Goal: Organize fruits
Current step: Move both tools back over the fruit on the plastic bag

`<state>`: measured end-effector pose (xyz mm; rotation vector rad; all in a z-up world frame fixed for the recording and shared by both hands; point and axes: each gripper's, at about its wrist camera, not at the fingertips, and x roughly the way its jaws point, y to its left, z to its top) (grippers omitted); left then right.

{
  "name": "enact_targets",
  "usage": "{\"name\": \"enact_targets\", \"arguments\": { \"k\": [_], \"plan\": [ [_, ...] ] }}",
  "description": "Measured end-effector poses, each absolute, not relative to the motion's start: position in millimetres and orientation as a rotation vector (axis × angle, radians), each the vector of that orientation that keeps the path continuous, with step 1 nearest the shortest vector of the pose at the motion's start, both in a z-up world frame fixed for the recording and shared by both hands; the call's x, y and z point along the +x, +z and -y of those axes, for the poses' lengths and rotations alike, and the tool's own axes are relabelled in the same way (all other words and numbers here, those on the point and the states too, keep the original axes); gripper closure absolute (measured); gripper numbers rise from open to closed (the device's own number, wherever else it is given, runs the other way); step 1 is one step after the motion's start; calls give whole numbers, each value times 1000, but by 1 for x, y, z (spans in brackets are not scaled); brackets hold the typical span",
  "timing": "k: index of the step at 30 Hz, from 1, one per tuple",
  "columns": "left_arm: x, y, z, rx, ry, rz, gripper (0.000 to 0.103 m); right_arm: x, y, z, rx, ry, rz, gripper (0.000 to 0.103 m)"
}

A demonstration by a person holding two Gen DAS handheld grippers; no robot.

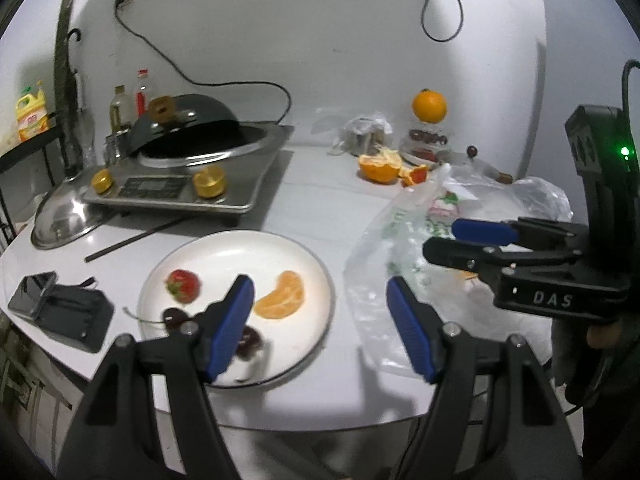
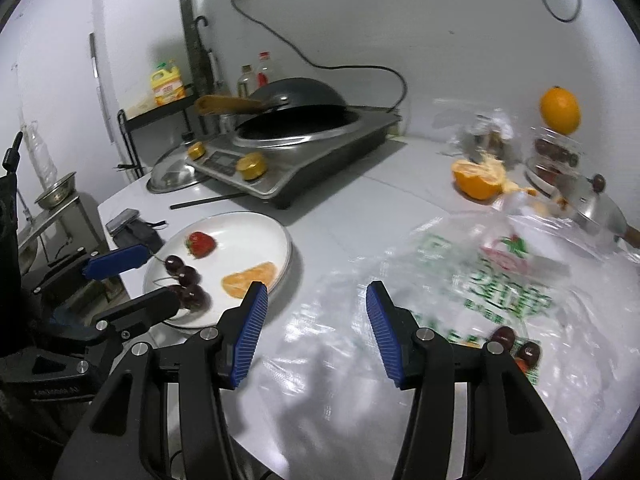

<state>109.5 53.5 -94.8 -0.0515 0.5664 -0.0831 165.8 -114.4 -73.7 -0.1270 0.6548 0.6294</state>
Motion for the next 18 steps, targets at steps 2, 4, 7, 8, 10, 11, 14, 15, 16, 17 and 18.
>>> {"name": "enact_targets", "arguments": {
  "k": [2,4,7,8,10,11,14,15,16,17,18],
  "plan": [
    [113,-96,-44,-38,-93,-574,33,167,-75,126,-120,618,-655,49],
    [116,-97,-34,-25,-103,-583,33,167,-77,137,-116,601,-654,49],
    [120,-98,-20,-8,-118,-593,33,169,-81,155,-103,578,-658,49],
    [122,-99,-16,-3,-124,-596,33,170,-82,161,-98,568,-662,49],
    [125,-100,-7,7,-137,-601,33,172,-86,174,-90,545,-672,49],
    [127,-101,-3,10,-141,-604,33,172,-87,177,-88,539,-674,49],
    [132,-104,7,16,-156,-616,33,174,-90,192,-83,514,-681,49],
    [134,-106,10,21,-162,-620,33,175,-92,196,-81,506,-684,49],
    [135,-106,13,25,-167,-624,33,176,-94,201,-78,496,-689,49],
    [136,-107,15,28,-173,-627,33,177,-95,204,-77,490,-692,49],
    [137,-108,18,31,-178,-630,33,178,-97,208,-75,482,-697,49]
  ]
}}
